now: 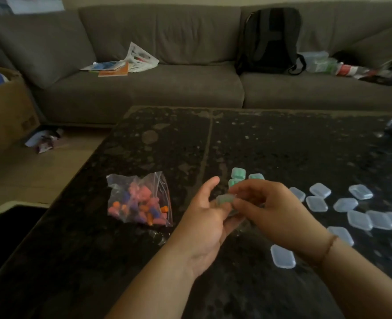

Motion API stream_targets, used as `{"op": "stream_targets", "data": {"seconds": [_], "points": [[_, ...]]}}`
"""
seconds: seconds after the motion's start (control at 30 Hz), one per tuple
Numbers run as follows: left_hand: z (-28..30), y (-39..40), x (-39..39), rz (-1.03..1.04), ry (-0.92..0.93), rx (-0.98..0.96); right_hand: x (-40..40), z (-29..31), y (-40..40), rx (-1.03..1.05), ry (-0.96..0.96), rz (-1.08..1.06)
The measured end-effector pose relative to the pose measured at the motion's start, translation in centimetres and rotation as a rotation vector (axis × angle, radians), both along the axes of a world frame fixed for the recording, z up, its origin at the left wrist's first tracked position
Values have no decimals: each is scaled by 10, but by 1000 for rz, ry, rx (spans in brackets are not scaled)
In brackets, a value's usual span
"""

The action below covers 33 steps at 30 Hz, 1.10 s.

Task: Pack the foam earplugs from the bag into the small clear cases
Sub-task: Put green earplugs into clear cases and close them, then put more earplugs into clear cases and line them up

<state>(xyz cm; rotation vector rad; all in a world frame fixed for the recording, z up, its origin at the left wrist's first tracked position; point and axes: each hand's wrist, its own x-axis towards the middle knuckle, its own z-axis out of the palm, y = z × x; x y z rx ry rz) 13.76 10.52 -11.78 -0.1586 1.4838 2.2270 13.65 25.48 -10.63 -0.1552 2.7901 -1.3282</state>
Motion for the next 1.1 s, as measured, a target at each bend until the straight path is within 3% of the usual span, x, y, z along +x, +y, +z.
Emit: {"op": "stream_targets", "data": {"seconds": [0.17,0.23,0.3,0.43,0.73,0.93,1.1], "points": [[-9,9,-8,-110,207,-354,-9,-8,23,-331,-217,-231],[-11,11,-11,-59,226,-462,-18,-23,38,-133,-169,-356],[-11,11,-14,5,198,-447,-25,-37,45,94,-146,-404],[-10,14,-17,50,105,-389,-31,-44,46,176,-147,-403],[-6,16,-18,68,39,-380,-29,-22,51,357,-86,-278],[-4,15,-17,67,44,-357,-19,3,73,635,-355,128],[-7,15,-12,45,17,-308,-21,-8,70,747,-328,234]]}}
